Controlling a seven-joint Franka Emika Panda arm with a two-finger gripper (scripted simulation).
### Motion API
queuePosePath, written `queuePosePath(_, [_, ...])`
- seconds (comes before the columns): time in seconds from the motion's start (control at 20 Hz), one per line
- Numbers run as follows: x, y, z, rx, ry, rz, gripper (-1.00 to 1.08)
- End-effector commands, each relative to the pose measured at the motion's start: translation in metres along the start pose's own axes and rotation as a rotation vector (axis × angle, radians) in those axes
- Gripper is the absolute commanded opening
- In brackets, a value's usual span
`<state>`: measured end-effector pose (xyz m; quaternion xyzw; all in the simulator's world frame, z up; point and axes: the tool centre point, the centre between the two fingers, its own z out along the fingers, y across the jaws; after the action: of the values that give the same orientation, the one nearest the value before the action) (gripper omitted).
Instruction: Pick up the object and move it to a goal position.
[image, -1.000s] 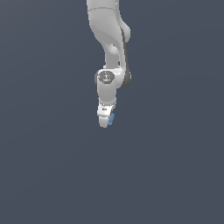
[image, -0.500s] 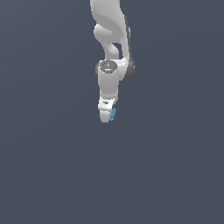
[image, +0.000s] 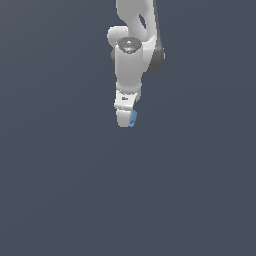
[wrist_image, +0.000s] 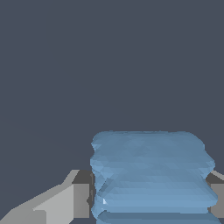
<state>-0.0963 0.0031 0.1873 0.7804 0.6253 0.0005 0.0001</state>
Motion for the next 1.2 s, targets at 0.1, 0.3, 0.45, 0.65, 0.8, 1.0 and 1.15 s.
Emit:
queuePosePath(0.1, [0.009,-0.001,-0.046,0.001,0.002,-0.001,-1.00])
queuePosePath(0.3, [0.017,-0.001,-0.086,0.001,0.002,-0.001,-1.00])
queuePosePath(0.45, [0.022,-0.001,-0.116,0.001,0.002,-0.001,-1.00])
queuePosePath(0.65, [0.029,0.000,-0.155,0.001,0.002,-0.001,-1.00])
queuePosePath(0.8, [0.035,0.001,-0.185,0.001,0.001,-0.001,-1.00])
queuePosePath(1.0, [0.042,0.002,-0.225,0.001,0.001,0.000,-1.00])
queuePosePath(1.15, [0.046,0.004,-0.251,0.001,0.000,0.001,-1.00])
